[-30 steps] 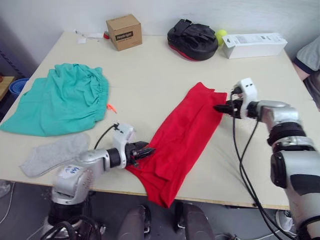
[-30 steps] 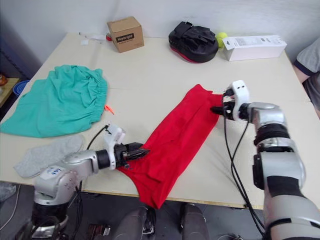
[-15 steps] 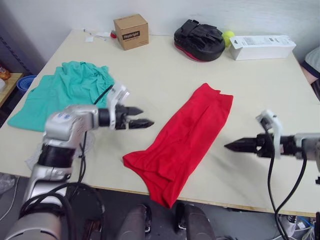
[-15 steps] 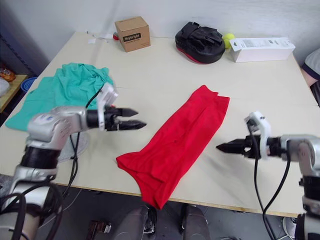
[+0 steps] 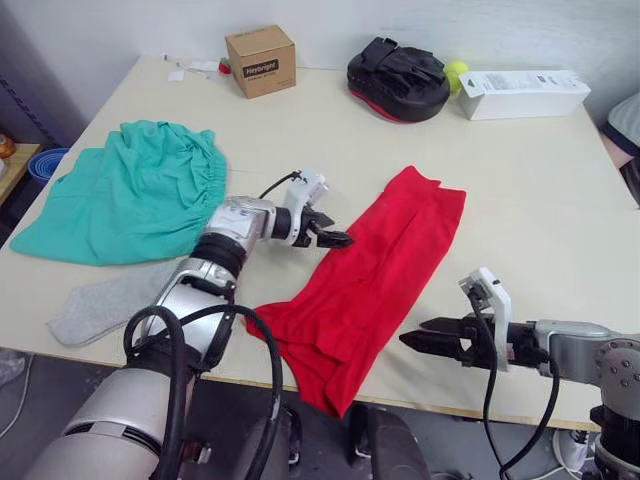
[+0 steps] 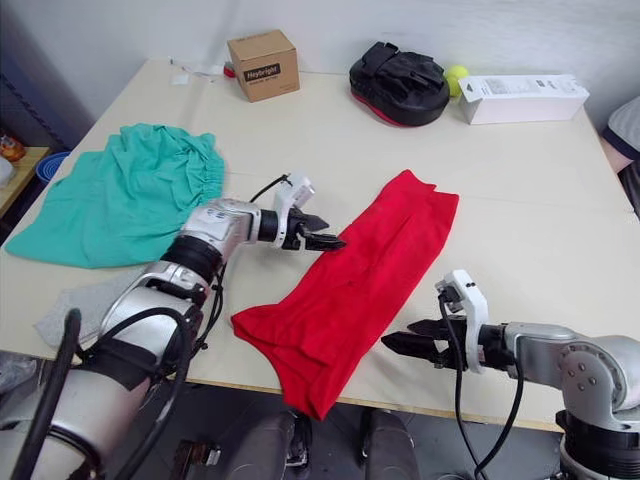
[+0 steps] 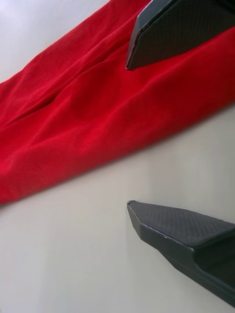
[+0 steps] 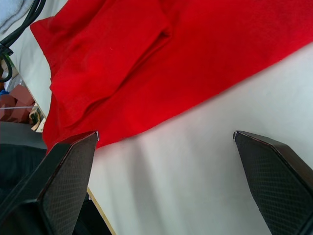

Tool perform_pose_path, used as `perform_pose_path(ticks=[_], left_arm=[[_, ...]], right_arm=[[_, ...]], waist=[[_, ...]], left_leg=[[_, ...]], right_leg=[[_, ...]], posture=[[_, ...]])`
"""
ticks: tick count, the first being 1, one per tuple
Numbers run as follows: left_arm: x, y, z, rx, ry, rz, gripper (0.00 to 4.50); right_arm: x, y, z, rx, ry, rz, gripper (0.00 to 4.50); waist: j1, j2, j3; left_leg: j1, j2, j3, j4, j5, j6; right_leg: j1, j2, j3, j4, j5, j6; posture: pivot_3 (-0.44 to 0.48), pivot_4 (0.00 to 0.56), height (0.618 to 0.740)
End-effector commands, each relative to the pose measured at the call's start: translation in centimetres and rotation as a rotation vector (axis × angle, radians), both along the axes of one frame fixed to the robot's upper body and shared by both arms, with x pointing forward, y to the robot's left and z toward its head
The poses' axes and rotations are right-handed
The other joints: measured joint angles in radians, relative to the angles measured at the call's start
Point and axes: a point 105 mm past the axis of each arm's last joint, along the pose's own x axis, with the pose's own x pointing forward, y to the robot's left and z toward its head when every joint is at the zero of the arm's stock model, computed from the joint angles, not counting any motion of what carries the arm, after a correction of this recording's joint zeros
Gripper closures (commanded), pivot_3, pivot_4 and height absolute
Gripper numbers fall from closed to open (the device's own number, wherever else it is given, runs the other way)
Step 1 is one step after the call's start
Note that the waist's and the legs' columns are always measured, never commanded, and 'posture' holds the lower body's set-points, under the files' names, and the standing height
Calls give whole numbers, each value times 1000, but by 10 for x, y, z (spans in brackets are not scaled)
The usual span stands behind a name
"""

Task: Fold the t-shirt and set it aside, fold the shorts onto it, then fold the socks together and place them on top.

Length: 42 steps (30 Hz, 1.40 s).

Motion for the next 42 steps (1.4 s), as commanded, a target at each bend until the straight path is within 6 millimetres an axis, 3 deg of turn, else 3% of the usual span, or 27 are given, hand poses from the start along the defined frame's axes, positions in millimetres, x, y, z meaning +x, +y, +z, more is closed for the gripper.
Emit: perform_pose_path(ticks=[1, 5, 6, 9, 20, 21, 28, 32, 34, 42], left_arm=[[0, -8, 1, 17, -14, -17, 35], [-1, -11, -13, 81, -8, -20, 35], [-2, -11, -16, 93, -4, -21, 211], [-2, -11, -22, 124, -1, -12, 860], [-1, -7, -34, 40, 64, 76, 4278], [0, -6, -34, 42, 48, 85, 4475], [8, 14, -32, -62, 67, 206, 4475], [8, 19, -20, -102, 29, 258, 4475], [-8, 19, -20, -31, -63, 167, 4475], [-31, 35, -9, 4, -193, 412, 4475]], right_arm=[[-10, 21, -13, 28, 64, 42, 0], [-9, 38, -21, 25, 77, 44, 0], [-10, 42, -22, 22, 80, 51, 0], [-8, 47, -25, 7, 85, 48, 558], [1, 51, -26, -8, 68, 4, 4310], [1, 50, -26, -8, 67, 3, 4489], [12, 30, -12, -30, 15, -34, 4489], [25, 12, -2, -68, -11, -61, 4489], [31, 5, 1, -82, -16, -63, 4489], [47, -21, 4, -167, -6, -25, 4489]], waist=[[-3, -1, -1], [-7, -4, -3], [-8, -6, -4], [-11, -10, -7], [-12, -10, -7], [-11, -10, -7], [-13, -10, -7], [-22, -10, -7], [-30, -9, -6], [-20, -7, -6]], left_leg=[[0, 0, 0, 0, 0, 0], [2, 0, 0, 0, 0, 0], [3, 1, 0, 0, -1, 0], [3, 1, 0, 0, -1, 0], [2, 1, 0, -1, -3, 2], [2, 1, 0, -1, -3, 2], [2, 1, 0, -1, -3, 2], [2, 0, 1, 0, -3, 3], [2, 0, 0, 0, -3, 2], [1, 0, 1, -1, -1, 1]], right_leg=[[0, 0, 0, 0, 0, 0], [0, 0, 1, -1, 0, 0], [1, 0, 1, 0, 0, 0], [1, -1, 1, 0, 0, 0], [1, -1, 1, -1, 0, 0], [1, -1, 1, -1, 0, 0], [1, -1, 1, -1, 0, 0], [1, -2, 2, -1, 0, 0], [0, -1, 2, 0, 0, 0], [0, -1, 2, 1, 0, 0]], posture=[[0, 150, 740], [0, 150, 740], [0, 150, 740], [0, 150, 740], [0, 150, 740], [0, 150, 740], [0, 150, 740], [0, 150, 740], [0, 150, 740], [0, 150, 740]])
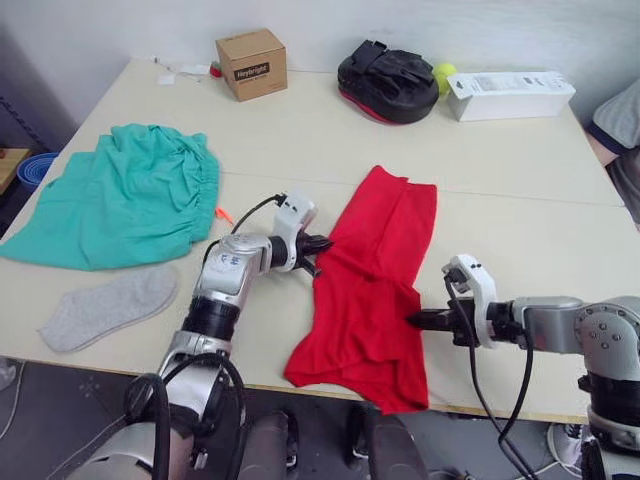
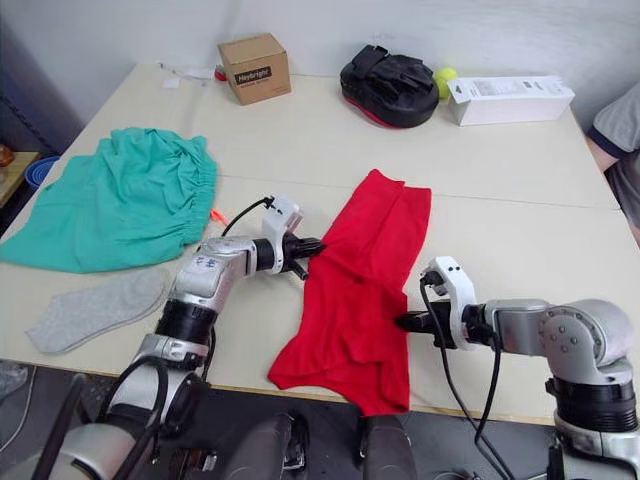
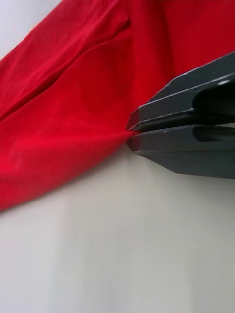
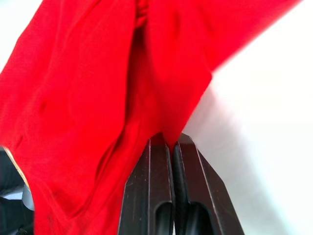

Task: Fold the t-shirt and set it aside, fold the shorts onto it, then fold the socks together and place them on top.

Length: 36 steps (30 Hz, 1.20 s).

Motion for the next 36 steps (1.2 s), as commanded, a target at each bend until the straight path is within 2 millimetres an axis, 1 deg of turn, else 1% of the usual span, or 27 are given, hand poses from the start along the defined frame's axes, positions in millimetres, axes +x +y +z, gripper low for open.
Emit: perform_pose_path(ticks=[1, 3, 6, 8, 9, 10, 11, 13, 14, 15, 16, 17, 19, 20, 22, 23, 24, 25, 27, 28, 30, 31, 32, 33, 34, 35, 36], left_arm=[[-6, 6, 15, 10, -69, 106, 4475], [-10, 5, 17, 7, -81, 131, 4475], [-11, 11, 18, 30, -120, 199, 4475], [-15, 9, 18, 32, -139, 184, 4475], [-17, 8, 17, 29, -143, 161, 4497], [-18, 7, 19, 10, -154, 140, 4500], [-19, 7, 21, -7, -162, 120, 4290], [-22, 10, 24, -4, -170, 55, 3830], [-24, 13, 25, 5, -182, 18, 3519], [-25, 19, 30, 18, -209, -22, 3256], [-27, 24, 34, 33, -242, -59, 2911], [-28, 33, 38, 69, -282, -101, 2627], [-33, 49, 43, 154, -356, -192, 1926], [-34, 59, 44, 215, -401, -235, 1915], [-40, 73, 45, 311, -495, -335, 1915], [-43, 80, 43, 353, -527, -378, 1915], [-47, 83, 44, 370, -571, -427, 1758], [-51, 85, 44, 378, -604, -467, 1567], [-60, 86, 41, 427, -695, -573, 1069], [-64, 84, 37, 460, -754, -627, 737], [-73, 77, 32, 478, -859, -724, 67], [-77, 71, 28, 483, -903, -768, 29], [-81, 66, 24, 481, -932, -805, 29], [-84, 62, 15, 503, -942, -847, 29], [-85, 63, 0, 578, -892, -900, 29], [-86, 63, -8, 600, -870, -926, 29], [-88, 59, -12, 615, -901, -952, 29]], right_arm=[[11, -10, 6, -17, -33, 8, 4489], [14, -14, 6, -23, -37, 14, 4489], [17, -15, 5, -30, -39, 25, 4489], [16, -9, 7, 24, -38, 47, 4489], [13, -5, 9, 56, -23, 68, 4300], [8, -1, 11, 91, -3, 87, 4074], [6, 1, 12, 113, 11, 95, 3831], [4, 0, 15, 122, -13, 103, 3180], [4, -3, 17, 116, -38, 108, 2834], [3, -8, 22, 110, -74, 120, 2533], [2, -13, 26, 104, -111, 139, 2132], [1, -22, 30, 65, -184, 172, 1814], [2, -39, 34, -49, -331, 257, 1030], [4, -51, 31, -159, -414, 322, 691], [1, -63, 28, -276, -533, 487, 16], [2, -67, 29, -301, -588, 534, 16], [4, -70, 29, -314, -629, 555, 1], [7, -72, 29, -332, -669, 574, 0], [8, -74, 24, -419, -808, 715, 0], [6, -74, 18, -491, -895, 832, 0], [-6, -76, -1, -596, -950, 1091, 0], [-5, -73, -5, -599, -1010, 1128, 0], [0, -69, -7, -594, -1059, 1111, 0], [2, -64, -10, -602, -1116, 1146, 0], [5, -59, -12, -605, -1160, 1158, 0], [7, -56, -14, -611, -1187, 1168, 0], [6, -51, -17, -604, -1228, 1199, 0]], waist=[[2, 0, 0], [5, 0, 0], [15, 0, 0], [20, 0, 0], [21, 0, 0], [23, 0, 0], [24, 0, 0], [25, 0, 0], [25, 1, 0], [25, 1, 1], [25, 2, 1], [26, 4, 2], [27, 5, 3], [26, 5, 3], [25, 5, 3], [24, 5, 3], [24, 5, 3], [23, 6, 4], [22, 6, 4], [22, 7, 4], [19, 8, 5], [21, 9, 5], [20, 9, 5], [19, 8, 5], [17, 6, 4], [8, 5, 4], [1, 4, 4]], left_leg=[[0, 0, 0, 1, 0, 0], [0, 0, 0, 1, 0, 0], [0, 0, 0, 1, 0, 0], [0, 0, 0, 1, 0, 0], [0, 0, 0, 1, 0, 0], [0, 0, 0, 1, 0, 0], [0, 0, 0, 1, 0, 0], [-1, 0, -1, 1, 0, 0], [-1, 0, -1, 1, 0, 0], [-1, 0, -1, 1, 0, 0], [-1, 0, -1, 1, -1, 0], [-1, 0, -1, 0, -1, -1], [-2, 0, -1, 0, -1, 0], [-2, 0, 0, 0, -1, -1], [-2, 0, 1, 0, -2, -1], [-1, 0, 2, 0, -2, -1], [-1, 0, 3, -1, -2, -1], [0, 0, 4, -1, -2, -1], [0, 0, 5, -1, -1, 0], [0, 0, 4, 0, -1, 0], [2, 0, 5, 1, -1, 0], [2, 0, 5, 1, -1, 0], [2, 0, 5, 1, -1, 0], [4, 0, 5, 1, -1, 0], [5, 0, 5, 1, 0, 0], [6, 0, 5, 2, 0, 0], [6, 0, 5, 2, 0, 0]], right_leg=[[0, 0, 0, -1, 0, 0], [0, 0, 0, -2, 0, 0], [0, 0, 0, -3, 0, 0], [0, 0, 0, -3, 0, 0], [0, 0, 0, -3, 0, 0], [0, 0, 0, -3, 0, 0], [0, 0, -1, -4, 0, 0], [0, 0, -1, -4, 0, 0], [0, 0, -1, -4, 0, 0], [0, 0, -1, -4, 0, 0], [0, 0, -1, -5, 0, 0], [0, 0, -1, -6, 0, 0], [0, 0, -2, -7, 0, 0], [0, 0, -2, -8, 0, 0], [0, 1, -2, -9, 0, 1], [1, 1, -1, -9, 0, 1], [1, 1, -1, -9, 1, 2], [1, 1, -1, -10, 1, 2], [1, 1, 0, -9, 1, 2], [1, 1, 0, -9, 1, 2], [2, 1, 0, -9, 1, 2], [3, 1, 0, -8, 1, 2], [3, 1, 0, -8, 1, 2], [4, 1, 0, -8, 1, 3], [6, 1, 0, -8, 2, 3], [7, 1, 0, -8, 2, 3], [7, 1, 0, -8, 2, 3]], posture=[[0, 150, 740], [0, 150, 740], [0, 150, 740], [0, 150, 740], [0, 150, 740], [0, 150, 740], [0, 150, 740], [0, 150, 740], [0, 150, 740], [0, 150, 740], [0, 150, 740], [0, 150, 740], [0, 150, 740], [0, 150, 740], [0, 150, 740], [0, 150, 740], [0, 150, 740], [0, 150, 740], [0, 150, 740], [0, 150, 740], [0, 150, 740], [0, 150, 740], [0, 150, 740], [0, 150, 740], [0, 150, 740], [0, 150, 740], [0, 150, 740]])
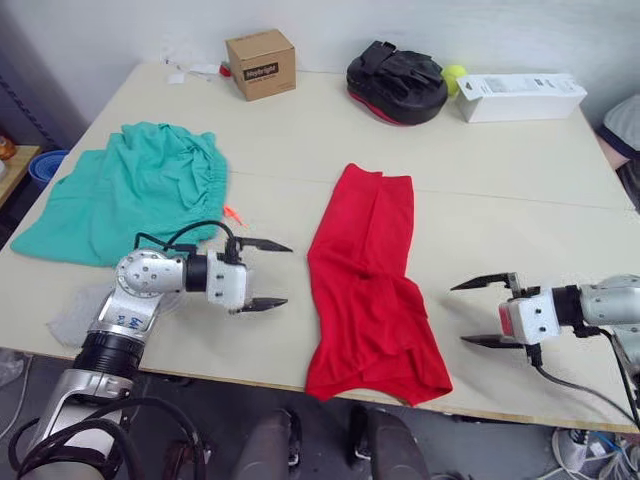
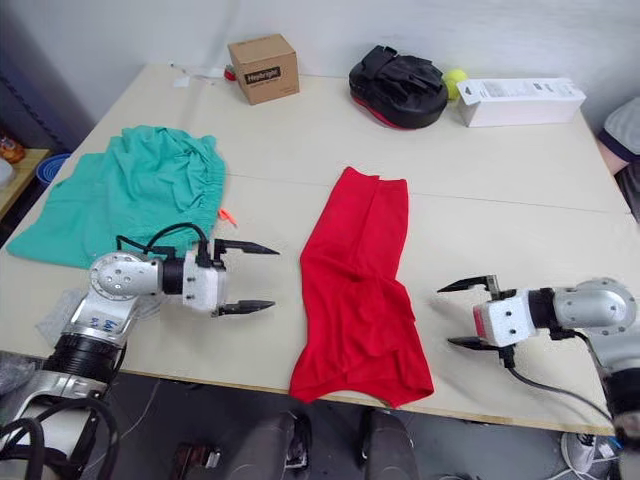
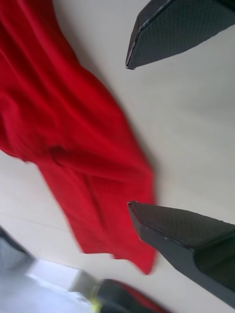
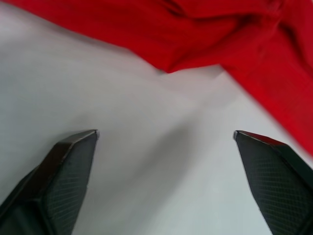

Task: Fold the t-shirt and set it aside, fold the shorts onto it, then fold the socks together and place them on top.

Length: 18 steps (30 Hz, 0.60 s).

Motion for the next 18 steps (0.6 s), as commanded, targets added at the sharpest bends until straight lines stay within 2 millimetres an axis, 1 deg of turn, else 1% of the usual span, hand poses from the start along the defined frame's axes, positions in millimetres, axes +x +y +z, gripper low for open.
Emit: perform_pose_path(ticks=[1, 3, 4, 5, 7, 11, 13, 16, 18], left_arm=[[-6, -8, -17, 76, -65, -73, 29], [-5, -19, -18, 63, -108, -106, 29], [-4, -24, -20, 66, -119, -116, 29], [-3, -31, -22, 71, -140, -138, 29], [-4, -39, -25, 72, -156, -167, 29], [-15, -58, -31, 62, -148, -264, 29], [-18, -61, -31, 53, -143, -287, 29], [-25, -65, -31, 38, -129, -319, 29], [-30, -64, -33, 35, -108, -336, 29]], right_arm=[[-5, 13, -23, -27, -34, 106, 0], [-6, 24, -27, -13, -64, 160, 0], [-7, 30, -28, -3, -80, 187, 0], [-7, 37, -28, 13, -101, 217, 0], [-7, 47, -28, 32, -123, 254, 0], [-9, 59, -31, 45, -120, 313, 0], [-10, 64, -31, 53, -119, 333, 0], [-15, 73, -31, 65, -116, 369, 0], [-19, 76, -32, 70, -102, 384, 0]], waist=[[-12, -2, -1], [-15, -2, -1], [-15, -1, -1], [-15, -2, -2], [-13, -1, -2], [-12, 0, -3], [-13, 0, -3], [-13, 0, -3], [-13, 0, -3]], left_leg=[[0, 0, 0, 0, 0, 0], [4, 1, -1, -1, 0, 0], [11, 1, 0, -2, 0, -1], [18, 1, -1, -4, -5, -6], [17, 1, -2, -4, -5, -6], [17, 1, -2, -4, -5, -6], [17, 1, -2, -4, -3, -2], [17, 1, -3, -4, -3, -1], [17, 1, -3, -4, -3, -1]], right_leg=[[0, 0, 0, 0, 0, 0], [4, 0, 0, 0, 1, -1], [9, 0, 0, -1, 1, -1], [16, 0, 0, -4, 1, -1], [16, 0, 0, -3, 1, -1], [15, -1, 0, -3, 0, -1], [15, -1, -1, -3, 0, -2], [15, -1, -1, -3, 0, -3], [15, -1, -1, -3, -1, -3]], posture=[[0, 150, 740], [0, 150, 740], [0, 150, 740], [0, 150, 740], [0, 150, 740], [0, 150, 740], [0, 150, 740], [0, 150, 740], [0, 150, 740]])
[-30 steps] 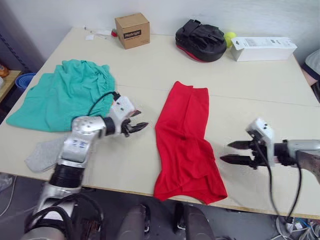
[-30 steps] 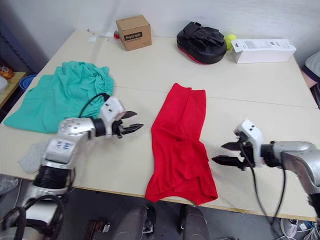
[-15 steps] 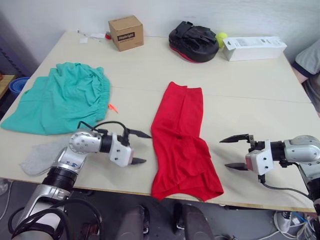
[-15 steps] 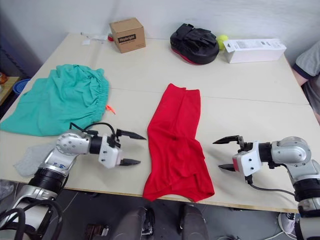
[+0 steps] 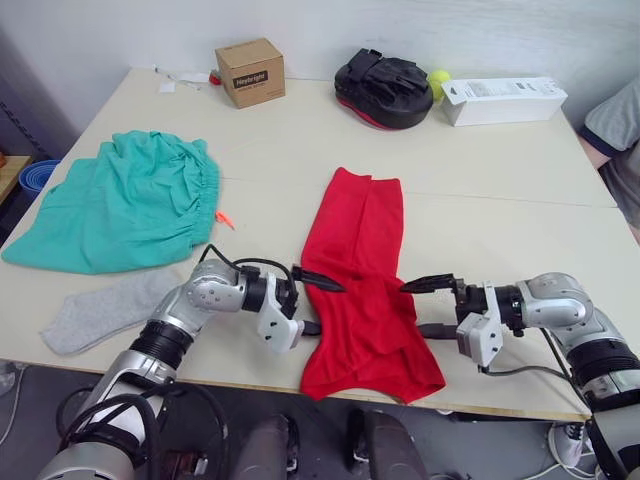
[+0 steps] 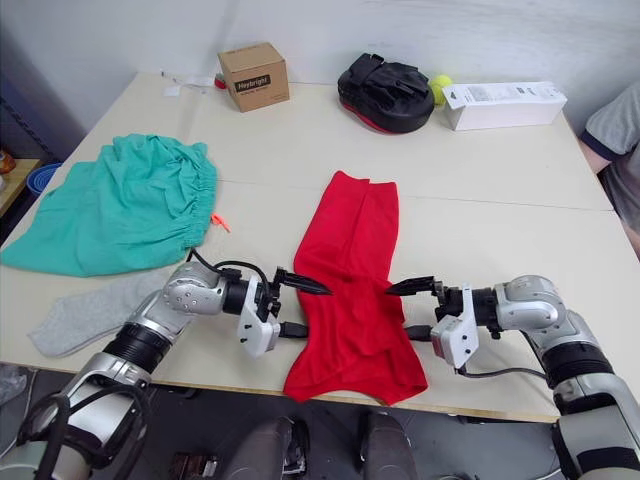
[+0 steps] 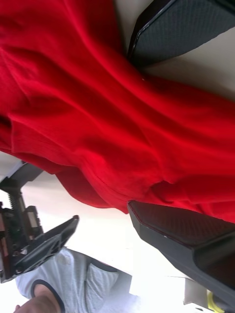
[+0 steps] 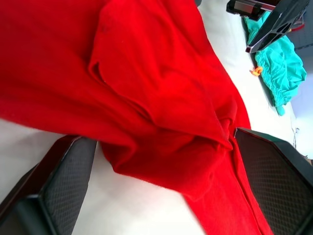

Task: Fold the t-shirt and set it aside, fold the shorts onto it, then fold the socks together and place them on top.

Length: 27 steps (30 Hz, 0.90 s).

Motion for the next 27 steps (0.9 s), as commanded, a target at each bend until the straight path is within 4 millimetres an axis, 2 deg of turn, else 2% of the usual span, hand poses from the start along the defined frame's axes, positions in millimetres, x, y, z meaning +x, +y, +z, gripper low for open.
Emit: perform_pose_path(ticks=[1, 5, 9, 12, 13, 16, 21, 23, 27], left_arm=[[-19, -4, -14, 39, 54, -79, 29], [-32, -2, -23, 67, 94, -114, 29], [-30, -2, -24, 70, 102, -86, 29], [-25, -2, -24, 67, 115, -50, 0], [-23, 0, -24, 67, 121, -35, 0], [-21, 5, -27, 82, 147, -12, 667], [-27, 13, -31, 109, 212, -1, 2304], [-34, 16, -32, 118, 291, 3, 2912], [-54, 31, -33, 177, 592, 44, 4244]], right_arm=[[-19, 10, -22, -57, 85, 73, 0], [-26, 3, -28, -87, 119, 70, 0], [-33, 0, -34, -110, 144, 73, 0], [-38, 3, -36, -107, 146, 91, 544], [-39, 4, -37, -107, 147, 93, 958], [-40, 6, -37, -103, 147, 89, 2029], [-40, 7, -36, -93, 145, 73, 3880], [-41, 8, -34, -86, 149, 69, 4497], [-45, 8, -29, -62, 190, 48, 4500]], waist=[[0, 0, 0], [2, 0, 0], [7, 1, 0], [9, 1, 0], [9, 1, 0], [7, 1, 0], [4, 2, 0], [1, 2, 1], [0, 8, 4]], left_leg=[[0, 0, 0, 0, 0, 0], [-1, 0, -1, 0, 0, 0], [-1, 0, -2, 0, -1, 1], [-1, 0, -2, 0, -1, 1], [-1, 0, -2, 0, -1, 1], [-1, 0, -2, 0, -1, 1], [-1, 0, -2, 0, -1, 1], [-1, 0, -2, 0, -1, 1], [-1, 1, -2, 0, -1, 0]], right_leg=[[0, 0, 0, 0, 0, 0], [0, 0, -1, 0, -1, -1], [0, 0, -1, -1, -1, -1], [1, 0, -1, -2, -1, -1], [1, 0, -2, -2, -1, -1], [1, 0, -1, -2, -1, -1], [0, 0, -1, 0, -1, -1], [0, 0, -1, 0, -1, -1], [-1, 0, -1, 2, -2, -3]], posture=[[0, 150, 740], [0, 150, 740], [0, 150, 740], [0, 150, 740], [0, 150, 740], [0, 150, 740], [0, 150, 740], [0, 150, 740], [0, 150, 740]])
